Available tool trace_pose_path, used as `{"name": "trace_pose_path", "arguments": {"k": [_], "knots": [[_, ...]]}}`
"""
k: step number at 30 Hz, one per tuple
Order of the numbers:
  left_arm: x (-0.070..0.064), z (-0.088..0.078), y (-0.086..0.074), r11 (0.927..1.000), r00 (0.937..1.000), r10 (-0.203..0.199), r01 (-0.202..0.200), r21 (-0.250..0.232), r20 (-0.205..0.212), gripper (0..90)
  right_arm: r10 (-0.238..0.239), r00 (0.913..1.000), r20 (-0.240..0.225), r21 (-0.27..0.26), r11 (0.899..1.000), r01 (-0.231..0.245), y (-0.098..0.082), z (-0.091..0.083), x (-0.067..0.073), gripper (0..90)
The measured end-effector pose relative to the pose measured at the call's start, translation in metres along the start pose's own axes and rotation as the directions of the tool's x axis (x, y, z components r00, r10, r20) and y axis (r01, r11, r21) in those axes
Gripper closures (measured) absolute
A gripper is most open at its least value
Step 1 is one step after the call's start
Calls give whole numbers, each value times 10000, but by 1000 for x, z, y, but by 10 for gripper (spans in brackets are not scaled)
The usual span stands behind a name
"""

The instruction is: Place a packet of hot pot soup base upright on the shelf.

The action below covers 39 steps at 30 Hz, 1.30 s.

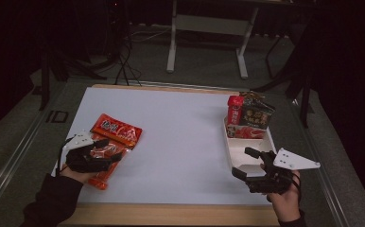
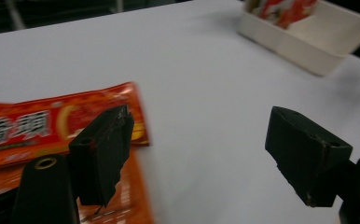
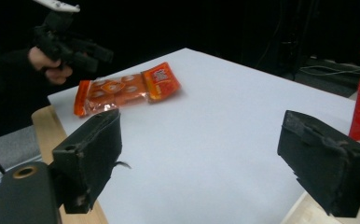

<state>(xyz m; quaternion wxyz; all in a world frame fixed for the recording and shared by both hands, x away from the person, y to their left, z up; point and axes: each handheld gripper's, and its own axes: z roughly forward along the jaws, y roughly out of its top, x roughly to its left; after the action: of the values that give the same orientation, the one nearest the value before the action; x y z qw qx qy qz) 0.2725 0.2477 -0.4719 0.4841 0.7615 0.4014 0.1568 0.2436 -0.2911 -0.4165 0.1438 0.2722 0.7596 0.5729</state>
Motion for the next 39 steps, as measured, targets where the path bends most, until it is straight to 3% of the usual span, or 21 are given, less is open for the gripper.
{"name": "trace_pose_path", "arguments": {"k": [3, 5, 7, 13, 15, 16, 17, 22, 24, 25, 30, 34, 35, 39], "knots": [[14, -4, -1, 9999, 9985, -106, 106, -17, -533, 293, -15, 10000, 67, -8, 10000, 16, -2, -1, 2, 126], [24, -6, -2, 9993, 9971, -370, 363, -111, -669, 366, 62, 10000, 36, -105, 9999, -62, -3, -3, 3, 121], [34, -7, -4, 9993, 9947, -380, 375, -75, -960, 381, -30, 10000, 90, -190, 9998, 31, -3, -4, 5, 118], [57, -7, -8, 9971, 9829, -689, 732, 189, -1706, 606, -229, 9997, 8, -296, 9993, 229, -2, -5, 10, 109], [66, -7, -10, 9955, 9820, -815, 884, 335, -1706, 729, -273, 9996, -3, -289, 9992, 273, -2, -5, 10, 109], [71, -7, -10, 9947, 9805, -870, 953, 394, -1761, 747, -279, 9996, 42, -293, 9992, 280, -2, -5, 10, 109], [74, -7, -11, 9945, 9781, -771, 891, 543, -1934, 845, -190, 9998, -87, -315, 9993, 188, -2, -5, 9, 109], [93, 2, -17, 9852, 9650, -757, 1112, 1307, -2511, 899, -39, 9999, -162, -339, 9994, 34, -3, -5, 8, 110], [97, 5, -19, 9834, 9553, -589, 1055, 1480, -2896, 900, -53, 9998, -174, -304, 9995, 48, -4, -4, 7, 110], [100, 6, -20, 9815, 9556, -690, 1165, 1522, -2864, 900, -53, 9998, -174, -304, 9995, 48, -4, -4, 7, 110], [110, 14, -27, 9716, 9454, -625, 1309, 1970, -3200, 900, 0, 9995, -327, -251, 9997, -8, -4, -2, 7, 110], [116, 18, -32, 9677, 9458, -754, 1459, 2057, -3160, 900, -15, 9994, -357, -114, 9999, 10, -5, 1, 7, 111], [119, 19, -33, 9656, 9461, -921, 1610, 2043, -3105, 900, 2, 9991, -415, -69, 10000, -5, -6, 3, 7, 111], [122, 25, -39, 9556, 9425, -877, 1710, 2401, -3224, 900, 15, 9990, -445, -48, 10000, -17, -6, 3, 7, 111]]}}
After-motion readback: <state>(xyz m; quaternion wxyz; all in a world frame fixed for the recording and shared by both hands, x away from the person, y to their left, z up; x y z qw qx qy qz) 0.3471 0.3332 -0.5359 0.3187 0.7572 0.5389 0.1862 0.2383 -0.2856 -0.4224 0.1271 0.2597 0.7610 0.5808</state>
